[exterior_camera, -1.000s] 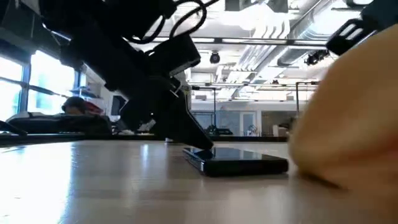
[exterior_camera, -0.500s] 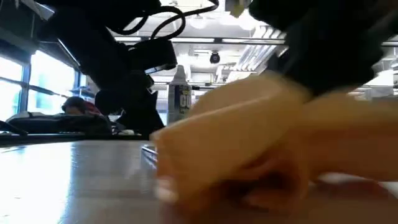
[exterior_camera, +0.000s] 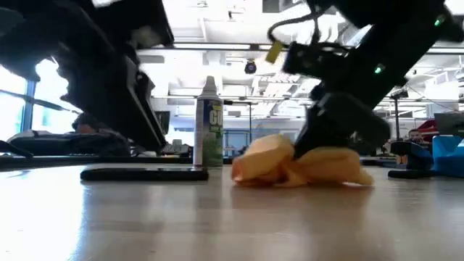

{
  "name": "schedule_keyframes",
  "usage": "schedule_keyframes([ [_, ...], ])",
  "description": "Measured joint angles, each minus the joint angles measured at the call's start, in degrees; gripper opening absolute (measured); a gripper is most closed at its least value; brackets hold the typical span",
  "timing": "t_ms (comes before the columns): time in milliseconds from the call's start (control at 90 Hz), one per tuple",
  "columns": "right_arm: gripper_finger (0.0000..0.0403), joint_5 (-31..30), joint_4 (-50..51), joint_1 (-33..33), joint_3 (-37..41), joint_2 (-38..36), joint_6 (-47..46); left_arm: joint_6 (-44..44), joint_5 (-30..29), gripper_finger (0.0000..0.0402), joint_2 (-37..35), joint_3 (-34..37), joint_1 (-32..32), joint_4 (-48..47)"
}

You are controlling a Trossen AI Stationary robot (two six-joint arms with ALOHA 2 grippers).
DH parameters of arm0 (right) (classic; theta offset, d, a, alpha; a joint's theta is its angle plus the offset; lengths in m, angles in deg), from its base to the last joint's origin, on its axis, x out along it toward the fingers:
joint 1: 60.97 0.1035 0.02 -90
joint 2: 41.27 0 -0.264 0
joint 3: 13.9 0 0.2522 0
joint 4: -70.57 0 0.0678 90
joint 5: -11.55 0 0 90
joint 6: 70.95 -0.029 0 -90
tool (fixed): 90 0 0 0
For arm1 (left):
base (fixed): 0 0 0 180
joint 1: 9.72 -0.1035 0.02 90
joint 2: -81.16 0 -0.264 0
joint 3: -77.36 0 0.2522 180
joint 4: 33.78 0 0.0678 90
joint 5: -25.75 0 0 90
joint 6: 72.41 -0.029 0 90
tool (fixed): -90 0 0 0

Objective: Apply microfiber cloth
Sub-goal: Wipe the front of the cellphone with a microfiber cloth

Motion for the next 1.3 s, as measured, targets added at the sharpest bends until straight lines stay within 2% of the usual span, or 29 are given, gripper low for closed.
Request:
schedule_keyframes([
  [122, 0.0, -1.44, 1.39, 0.29, 0.0, -3.68, -0.21, -0.14, -5.62, 0.0133, -1.6, -0.07, 0.28, -5.86],
  [300, 0.0, -1.19, -7.4, 0.27, 0.0, -4.48, 0.81, 7.59, -14.29, 0.0133, -3.64, 0.1, 0.14, -23.37],
  [378, 0.0, -0.32, -11.94, 0.28, 0.0, -3.87, 2.36, 11.21, -16.03, 0.0133, -4.28, 1.98, -0.06, -25.99],
  [489, 0.0, 0.23, -15.68, 0.28, 0.0, -2.75, 3.61, 14.51, -13.42, 0.0133, -4.4, 6.42, -0.84, -22.81],
  [611, 0.0, -1.44, -20.69, -0.13, 0.0, -1.94, 1.51, 16.09, -9.05, 0.0133, -4.66, 10.18, -1.41, -13.16],
  [733, 0.0, -5.16, -28.52, -0.86, 0.0, -1.08, -2.74, 14.31, -6.47, 0.0133, -4.51, 11.32, -0.84, -3.63],
  [889, 0.0, -9.45, -36.34, -1.46, -0.02, 2.14, -2.21, 12.0, -5.38, 0.0133, -4.38, 11.34, -0.12, 3.03],
  [1044, 0.0, -8.64, -50.92, -2.69, -0.02, 9.68, -2.87, 12.85, -5.66, 0.0133, -4.36, 11.32, -0.14, 3.52],
  [1167, 0.0, -5.17, -61.79, -3.89, -0.09, 16.23, -1.99, 12.9, -5.76, 0.0133, -4.35, 11.32, -0.14, 3.65],
  [1300, 0.0, -0.63, -62.6, -4.91, -2.94, 21.32, -1.13, 12.91, -4.14, 0.0133, -4.36, 10.98, 0.27, 3.09],
])
